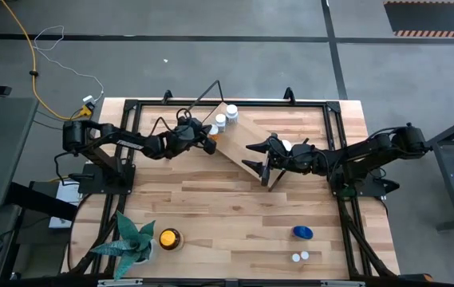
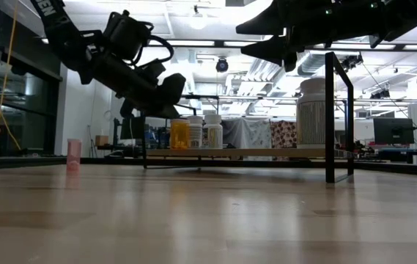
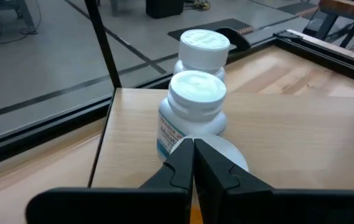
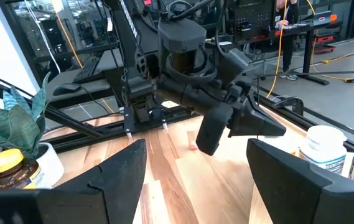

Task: Pick and place medicine bottles onto shelf by color
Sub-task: Adjust the orange pill bottle on the shelf

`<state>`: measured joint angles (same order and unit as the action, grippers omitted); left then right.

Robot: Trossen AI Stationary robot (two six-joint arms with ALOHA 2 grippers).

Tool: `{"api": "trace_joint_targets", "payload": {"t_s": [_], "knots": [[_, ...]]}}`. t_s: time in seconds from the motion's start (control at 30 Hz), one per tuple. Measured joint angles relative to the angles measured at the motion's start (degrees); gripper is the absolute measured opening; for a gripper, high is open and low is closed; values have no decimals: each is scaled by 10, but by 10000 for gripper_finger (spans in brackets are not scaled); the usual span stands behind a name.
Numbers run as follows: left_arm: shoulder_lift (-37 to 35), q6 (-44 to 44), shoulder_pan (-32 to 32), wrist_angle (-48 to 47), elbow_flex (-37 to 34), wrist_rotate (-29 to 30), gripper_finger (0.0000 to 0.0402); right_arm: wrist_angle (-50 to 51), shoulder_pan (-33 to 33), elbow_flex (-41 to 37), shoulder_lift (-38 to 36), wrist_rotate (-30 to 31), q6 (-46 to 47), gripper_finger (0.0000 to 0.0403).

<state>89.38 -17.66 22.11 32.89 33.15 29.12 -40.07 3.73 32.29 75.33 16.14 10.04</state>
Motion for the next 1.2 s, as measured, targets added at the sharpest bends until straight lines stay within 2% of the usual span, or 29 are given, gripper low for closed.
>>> {"api": "trace_joint_targets", "payload": {"t_s": [1.2], "knots": [[0,-1,0,-15,0,0,0,0,0,0,0,0,0,268]]}}
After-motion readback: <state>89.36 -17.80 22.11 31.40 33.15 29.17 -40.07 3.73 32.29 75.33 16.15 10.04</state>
